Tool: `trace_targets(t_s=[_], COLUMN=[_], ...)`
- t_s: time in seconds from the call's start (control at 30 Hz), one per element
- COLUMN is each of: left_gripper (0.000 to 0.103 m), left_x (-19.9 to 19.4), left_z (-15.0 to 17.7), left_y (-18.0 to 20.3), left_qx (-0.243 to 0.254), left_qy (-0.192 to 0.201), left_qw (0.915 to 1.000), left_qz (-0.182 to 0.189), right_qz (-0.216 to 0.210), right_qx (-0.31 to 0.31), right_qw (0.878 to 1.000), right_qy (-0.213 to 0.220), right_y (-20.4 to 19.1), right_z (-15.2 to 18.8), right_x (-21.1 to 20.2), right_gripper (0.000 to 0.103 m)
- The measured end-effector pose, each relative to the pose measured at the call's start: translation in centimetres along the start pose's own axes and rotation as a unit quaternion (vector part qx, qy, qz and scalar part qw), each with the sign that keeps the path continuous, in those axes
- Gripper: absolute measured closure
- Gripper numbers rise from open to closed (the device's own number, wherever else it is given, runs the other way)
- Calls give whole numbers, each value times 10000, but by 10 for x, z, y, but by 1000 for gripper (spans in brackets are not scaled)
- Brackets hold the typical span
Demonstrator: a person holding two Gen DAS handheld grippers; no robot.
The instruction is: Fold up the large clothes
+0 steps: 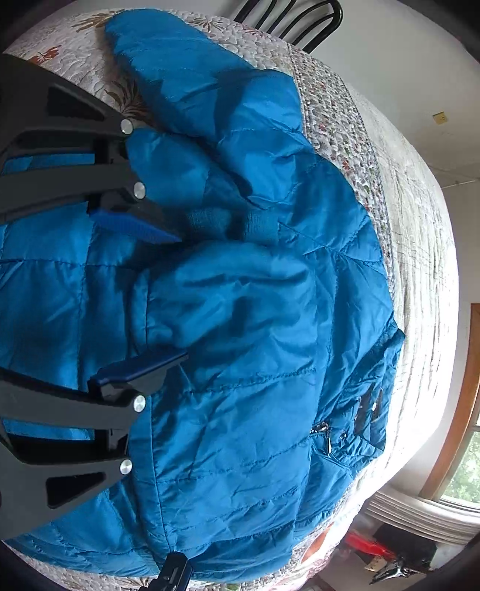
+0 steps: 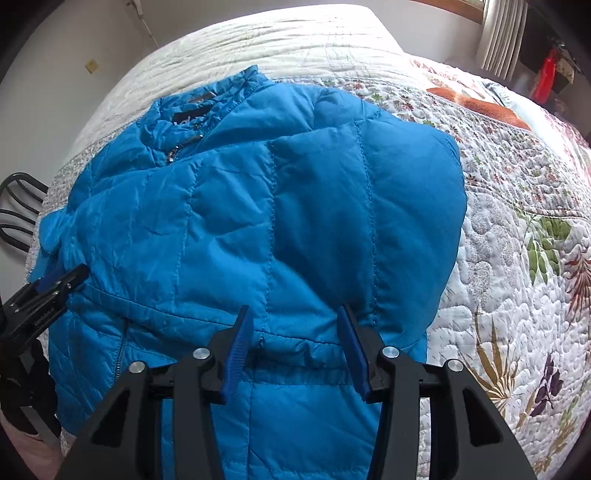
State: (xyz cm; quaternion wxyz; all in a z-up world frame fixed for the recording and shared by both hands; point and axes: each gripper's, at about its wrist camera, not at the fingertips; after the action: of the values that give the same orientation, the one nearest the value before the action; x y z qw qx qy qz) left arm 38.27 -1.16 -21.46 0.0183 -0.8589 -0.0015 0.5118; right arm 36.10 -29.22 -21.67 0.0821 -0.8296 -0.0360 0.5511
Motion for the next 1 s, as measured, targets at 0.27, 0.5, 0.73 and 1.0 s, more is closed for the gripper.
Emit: trace_targets(t_s=[0.27, 0.5, 0.73, 1.0], left_gripper=[43, 45, 35, 31], left_x=[9, -9, -39, -54], left_z=[1, 0, 13, 69], left_y=[-3, -11, -68, -213], left_qx=[-10, -106, -467, -2036], left_qy=[-12, 123, 170, -217], left_qw=[10000, 9998, 9985, 9729], left_qz=[44, 72, -222, -1075], right_qz=[225, 285, 280, 204], right_qx=[-148, -171, -452, -686], right_qw=[9996, 9992, 9974, 9968], right_qy=[41, 238, 482, 366], right_y=[-4, -10, -33, -61], right_z=[5, 5, 9, 16], right_x=[13, -6, -33, -33], right_gripper=[56, 55, 53, 50])
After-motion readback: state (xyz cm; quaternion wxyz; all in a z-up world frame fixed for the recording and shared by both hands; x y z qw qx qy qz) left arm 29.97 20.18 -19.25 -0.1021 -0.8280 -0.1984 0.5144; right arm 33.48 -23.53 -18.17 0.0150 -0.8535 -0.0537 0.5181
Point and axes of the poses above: each gripper's, at about its wrist camera, not at the fingertips, and x roughly the way its jaws point, y to its right, z to its underside, and after that the axes turned 5 degrees about y, right-handed
